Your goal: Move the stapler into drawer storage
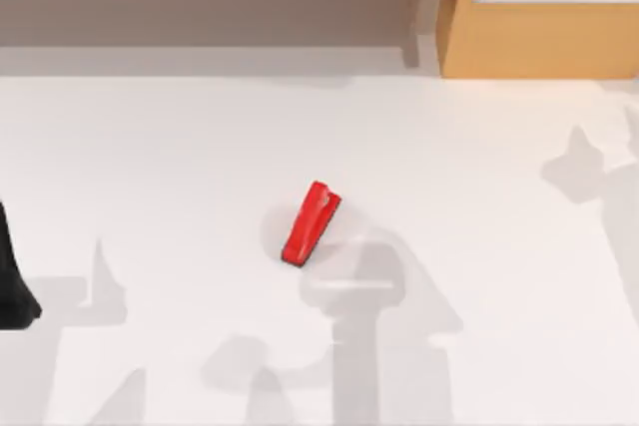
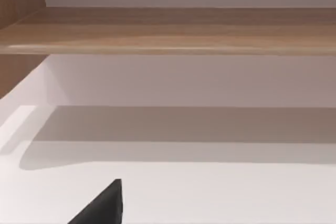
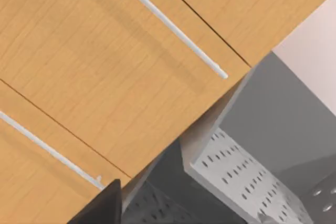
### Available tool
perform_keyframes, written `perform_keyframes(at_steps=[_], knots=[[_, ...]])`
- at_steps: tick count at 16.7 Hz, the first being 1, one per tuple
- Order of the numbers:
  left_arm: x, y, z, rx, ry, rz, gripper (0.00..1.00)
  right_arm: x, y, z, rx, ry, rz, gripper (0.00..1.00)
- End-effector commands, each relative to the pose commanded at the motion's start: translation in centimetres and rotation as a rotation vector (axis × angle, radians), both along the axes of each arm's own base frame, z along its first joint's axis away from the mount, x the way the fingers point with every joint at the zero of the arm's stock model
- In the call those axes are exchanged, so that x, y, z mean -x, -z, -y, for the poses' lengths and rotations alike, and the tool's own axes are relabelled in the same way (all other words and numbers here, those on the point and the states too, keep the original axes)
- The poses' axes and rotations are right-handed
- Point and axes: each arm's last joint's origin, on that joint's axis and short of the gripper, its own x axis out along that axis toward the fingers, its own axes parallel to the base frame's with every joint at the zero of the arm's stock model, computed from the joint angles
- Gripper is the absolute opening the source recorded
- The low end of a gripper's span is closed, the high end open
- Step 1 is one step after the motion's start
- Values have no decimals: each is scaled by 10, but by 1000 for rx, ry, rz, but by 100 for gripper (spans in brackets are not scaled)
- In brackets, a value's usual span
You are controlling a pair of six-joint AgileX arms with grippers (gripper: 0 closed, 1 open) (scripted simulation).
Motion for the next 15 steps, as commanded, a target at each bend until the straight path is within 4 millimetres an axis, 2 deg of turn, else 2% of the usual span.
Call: perform_keyframes(at_steps=[2, 4, 8, 11, 15], knots=[[0, 0, 0, 0, 0, 0, 100, -37, 7, -8, 142, -2, -8, 100], [0, 0, 0, 0, 0, 0, 100, -72, 22, -17, 282, -6, -15, 100], [0, 0, 0, 0, 0, 0, 100, -130, 69, -36, 532, -16, -24, 100], [0, 0, 0, 0, 0, 0, 100, -157, 109, -47, 678, -16, -26, 100], [0, 0, 0, 0, 0, 0, 100, -174, 147, -54, 790, -10, -28, 100]])
